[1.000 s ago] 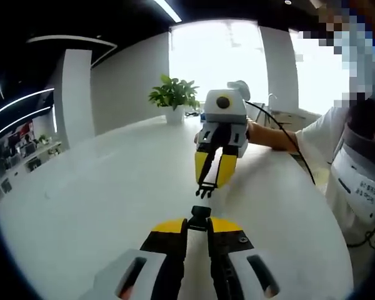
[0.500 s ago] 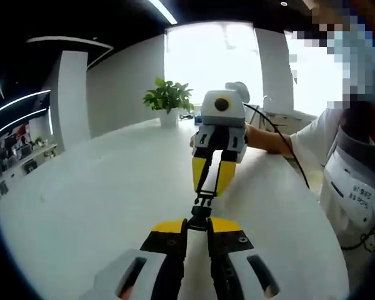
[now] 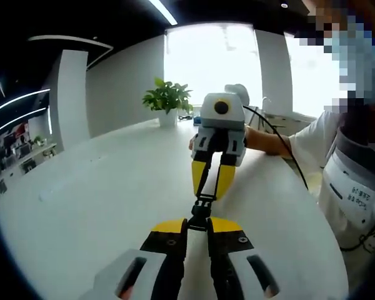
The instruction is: Snap the two parts of the plastic buckle together until the buckle closes and remains connected.
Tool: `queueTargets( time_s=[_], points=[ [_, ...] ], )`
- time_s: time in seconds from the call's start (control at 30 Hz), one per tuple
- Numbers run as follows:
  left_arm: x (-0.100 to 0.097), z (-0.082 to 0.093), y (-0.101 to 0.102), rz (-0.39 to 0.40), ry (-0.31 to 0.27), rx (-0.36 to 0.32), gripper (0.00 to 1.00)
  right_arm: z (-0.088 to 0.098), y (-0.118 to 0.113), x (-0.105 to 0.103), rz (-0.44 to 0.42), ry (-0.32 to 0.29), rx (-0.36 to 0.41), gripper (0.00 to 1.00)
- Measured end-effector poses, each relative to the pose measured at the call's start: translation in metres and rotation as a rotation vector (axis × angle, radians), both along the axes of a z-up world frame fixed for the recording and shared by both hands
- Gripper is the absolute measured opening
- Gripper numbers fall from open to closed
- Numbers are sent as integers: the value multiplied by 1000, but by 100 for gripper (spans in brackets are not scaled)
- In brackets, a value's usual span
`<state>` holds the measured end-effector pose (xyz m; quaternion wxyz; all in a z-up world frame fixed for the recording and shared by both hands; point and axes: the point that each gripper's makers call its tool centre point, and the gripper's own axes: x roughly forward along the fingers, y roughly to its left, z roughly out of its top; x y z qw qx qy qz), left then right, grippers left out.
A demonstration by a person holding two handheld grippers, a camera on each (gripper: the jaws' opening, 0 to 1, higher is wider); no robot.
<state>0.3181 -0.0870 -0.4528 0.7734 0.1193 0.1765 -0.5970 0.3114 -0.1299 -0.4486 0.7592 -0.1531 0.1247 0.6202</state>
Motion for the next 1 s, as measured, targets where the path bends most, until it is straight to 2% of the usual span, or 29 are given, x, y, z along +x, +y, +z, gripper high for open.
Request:
queueTargets(
  time_s=[0.47,0.77,0.9,1.0],
  points=[
    [-2,-4,-3,-14,-13,34,12,-4,1,-3,13,-10,-33,11],
    [-6,-3,-3,-15,-8,37,11,2,1,-5,15,4,-8,11],
    [-12,-4,-7,-28,13,24,11,1,5,-8,32,31,12,11],
    [-12,-12,-7,-28,3,61,11,-6,7,-9,34,11,-29,11]
  ],
)
